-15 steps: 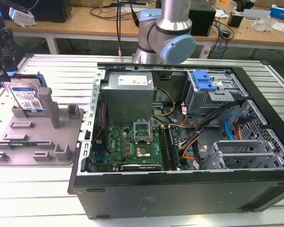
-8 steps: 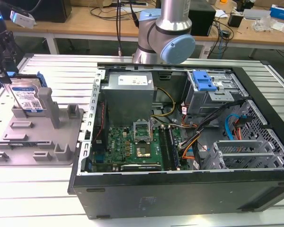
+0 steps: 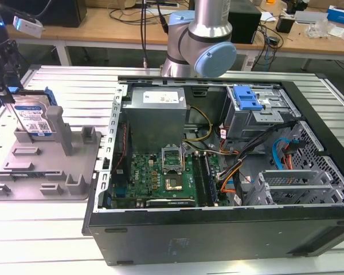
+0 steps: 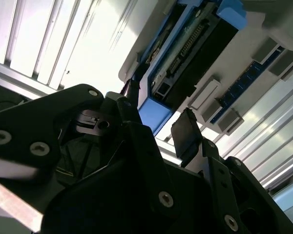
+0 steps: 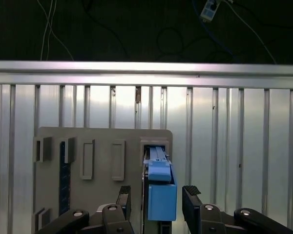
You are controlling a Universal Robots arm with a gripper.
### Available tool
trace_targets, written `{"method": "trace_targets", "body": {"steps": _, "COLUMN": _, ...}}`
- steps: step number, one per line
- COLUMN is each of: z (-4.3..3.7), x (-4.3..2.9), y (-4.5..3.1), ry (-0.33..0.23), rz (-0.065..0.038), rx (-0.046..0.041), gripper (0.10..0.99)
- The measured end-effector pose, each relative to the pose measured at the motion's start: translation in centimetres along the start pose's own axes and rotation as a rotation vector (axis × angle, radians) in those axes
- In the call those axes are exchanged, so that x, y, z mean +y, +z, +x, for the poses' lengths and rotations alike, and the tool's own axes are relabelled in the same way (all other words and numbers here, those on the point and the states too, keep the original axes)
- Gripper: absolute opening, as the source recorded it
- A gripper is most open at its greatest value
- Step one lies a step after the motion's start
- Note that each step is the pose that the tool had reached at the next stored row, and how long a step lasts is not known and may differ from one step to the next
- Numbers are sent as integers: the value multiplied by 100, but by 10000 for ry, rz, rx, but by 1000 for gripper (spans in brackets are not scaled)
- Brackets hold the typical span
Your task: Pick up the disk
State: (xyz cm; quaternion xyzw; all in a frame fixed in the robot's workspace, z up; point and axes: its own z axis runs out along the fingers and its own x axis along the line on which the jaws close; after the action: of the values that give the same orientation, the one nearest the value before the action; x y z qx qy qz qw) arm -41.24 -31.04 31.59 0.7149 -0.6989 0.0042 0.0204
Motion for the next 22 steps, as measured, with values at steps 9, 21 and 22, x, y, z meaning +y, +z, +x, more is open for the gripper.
{"method": "trace_targets", "body": {"steps": 9, "z": -3, "x": 4, "y": 85, "ry": -6, "rz": 0, "rx": 0, "gripper": 541}}
{"method": "trace_targets", "body": {"steps": 21, "z": -5, "x": 4, "y": 149, "ry": -9, "rz": -1, "rx": 1, "gripper": 541}}
{"method": "trace_targets", "body": {"steps": 22, "z": -5, "x": 4, "y": 152, "ry": -9, "rz": -1, "rx": 1, "gripper": 541}}
